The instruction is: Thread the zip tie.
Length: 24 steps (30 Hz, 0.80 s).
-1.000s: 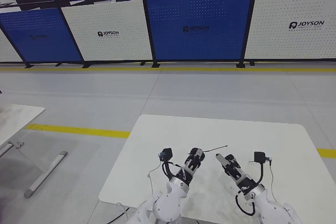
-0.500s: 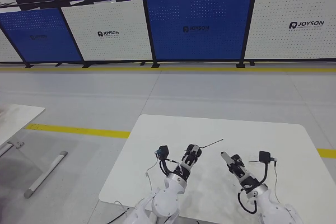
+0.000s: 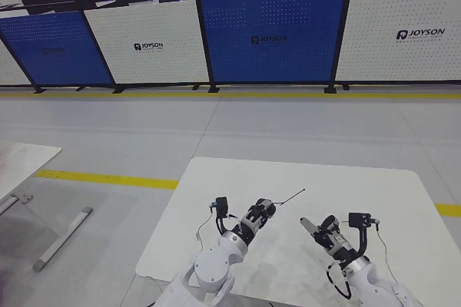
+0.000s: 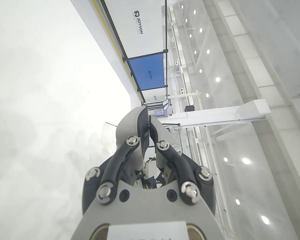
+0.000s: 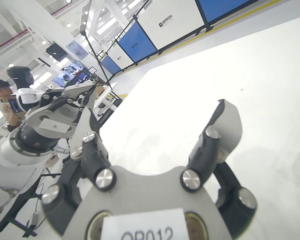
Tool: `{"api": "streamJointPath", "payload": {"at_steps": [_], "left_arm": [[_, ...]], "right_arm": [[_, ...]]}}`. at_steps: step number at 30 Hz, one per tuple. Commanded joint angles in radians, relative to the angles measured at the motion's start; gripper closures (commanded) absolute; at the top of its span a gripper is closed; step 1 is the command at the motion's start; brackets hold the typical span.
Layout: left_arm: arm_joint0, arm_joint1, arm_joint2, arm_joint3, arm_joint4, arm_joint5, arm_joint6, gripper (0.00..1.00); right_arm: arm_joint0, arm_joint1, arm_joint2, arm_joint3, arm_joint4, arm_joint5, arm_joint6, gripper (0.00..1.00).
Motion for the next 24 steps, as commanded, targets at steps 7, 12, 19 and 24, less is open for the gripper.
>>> {"api": "streamJointPath", "payload": {"at_steps": [7, 12, 19, 24], "left_arm": [[-0.001, 0.000, 0.011, 0.003, -0.005, -0.014, -0.012, 1.00], [0.009, 0.007, 0.001, -0.011, -0.016, -0.021, -0.075, 1.00], [0.009, 0.007, 0.000, -0.012, -0.016, -0.021, -0.077, 1.00], [0.007, 0.007, 0.007, -0.007, -0.024, -0.027, -0.074, 1.00]], "right_arm": [[0.018, 0.001, -0.031, 0.017, -0.120, 0.020, 0.017, 0.00], [0.055, -0.002, -0.073, 0.059, -0.272, 0.068, 0.016, 0.00], [0.056, -0.003, -0.075, 0.059, -0.274, 0.069, 0.013, 0.00], [0.063, 0.000, -0.084, 0.074, -0.278, -0.026, 0.011, 0.00]]}}
